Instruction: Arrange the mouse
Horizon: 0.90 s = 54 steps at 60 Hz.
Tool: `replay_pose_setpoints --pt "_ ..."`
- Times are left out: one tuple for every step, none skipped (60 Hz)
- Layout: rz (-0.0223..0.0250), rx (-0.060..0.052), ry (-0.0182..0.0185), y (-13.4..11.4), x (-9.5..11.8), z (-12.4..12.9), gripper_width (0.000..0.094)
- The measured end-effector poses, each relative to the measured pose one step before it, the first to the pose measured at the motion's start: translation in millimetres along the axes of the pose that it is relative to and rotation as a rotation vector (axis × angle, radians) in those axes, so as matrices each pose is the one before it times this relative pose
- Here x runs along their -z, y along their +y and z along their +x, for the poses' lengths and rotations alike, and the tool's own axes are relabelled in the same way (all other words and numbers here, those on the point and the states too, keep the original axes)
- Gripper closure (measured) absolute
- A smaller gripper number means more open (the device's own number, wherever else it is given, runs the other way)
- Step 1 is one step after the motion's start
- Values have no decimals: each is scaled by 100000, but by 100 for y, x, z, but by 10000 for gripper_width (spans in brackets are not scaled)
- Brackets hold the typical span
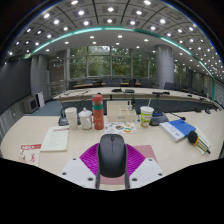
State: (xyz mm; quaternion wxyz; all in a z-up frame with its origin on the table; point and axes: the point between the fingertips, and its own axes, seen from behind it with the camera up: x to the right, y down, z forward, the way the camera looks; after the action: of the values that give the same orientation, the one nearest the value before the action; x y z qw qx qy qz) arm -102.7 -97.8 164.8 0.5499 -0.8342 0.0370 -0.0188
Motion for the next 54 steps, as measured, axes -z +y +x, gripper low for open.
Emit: replay_pose_setpoints --pt "-691 100 342 82 -875 633 611" --pt "-892 -56 251 164 -882 601 610" --pt "-985 -264 144 238 -883 575 611" --pt "-1078 -412 51 309 -833 523 611" --pt "-1127 -483 18 370 -863 509 611" --pt "-921 -394 148 564 -824 524 611" --pt "-1008 -232 182 760 -763 480 611" --pt "-1423 -101 155 268 -857 546 610" --pt "-1382 -23 178 476 -789 459 610" --pt "-1386 -4 208 520 -771 413 610" --pt "-1449 36 109 587 -740 377 611" --pt "-1486 39 -3 597 -663 299 611" --pt "-1413 -85 -75 768 -639 216 610" --pt "-1376 -248 -257 419 -651 245 609" --pt "-1192 -384 -300 535 -586 174 608" --pt "-851 -399 -265 756 -780 210 605" --pt "-841 -249 -301 441 -375 28 603" --pt "-1091 -99 -456 449 -487 76 592" --pt "-1127 14 -521 473 -450 44 580" --pt "-931 94 -620 391 -420 13 568" --pt "-734 -37 -724 345 -371 -17 557" --pt "-710 -136 -773 313 -351 -39 551" --pt "-796 -274 -806 320 -281 -51 540" --pt "-908 -398 -536 239 -359 -38 529" --pt "-850 -333 -394 321 -183 29 513" --pt "-836 -270 13 312 -175 76 495" --pt "-833 -186 259 264 -54 155 481" --pt "-75 -33 245 26 39 85 473" --pt "737 43 181 -187 85 59 457" --pt "341 190 715 -88 179 180 426" --pt "-331 391 1147 -173 56 360 385" --pt "153 566 1261 -62 231 248 333" --pt "164 599 875 -51 261 123 275" --pt "215 549 419 -57 289 24 220" --pt "184 435 185 -95 335 -41 174" --pt "72 177 -227 -149 391 -96 132" --pt "196 -35 -205 -127 312 -104 98" --pt "123 -252 -245 -83 423 -103 74" --pt "84 -342 147 -94 492 -20 70" --pt "-31 -180 -555 -51 580 -203 78" --pt "76 -187 -185 -69 623 -104 84" --pt "114 -73 74 -99 657 -25 84" --pt "101 97 112 -140 797 -65 83" --pt "339 186 126 -75 732 -61 84" --pt "387 272 219 -100 773 -74 83" --pt "384 379 327 -98 814 -28 80" --pt "152 422 459 -159 1031 -3 78" --pt "378 331 479 -118 936 -5 80" --pt "383 188 541 -79 967 -15 79" --pt "372 167 628 -85 1003 -16 79" --pt "333 228 685 -78 1053 -7 80" --pt "252 337 655 -55 1086 -24 79" --pt "233 332 536 -43 1139 -63 80" --pt "468 308 396 -73 1186 -67 80"
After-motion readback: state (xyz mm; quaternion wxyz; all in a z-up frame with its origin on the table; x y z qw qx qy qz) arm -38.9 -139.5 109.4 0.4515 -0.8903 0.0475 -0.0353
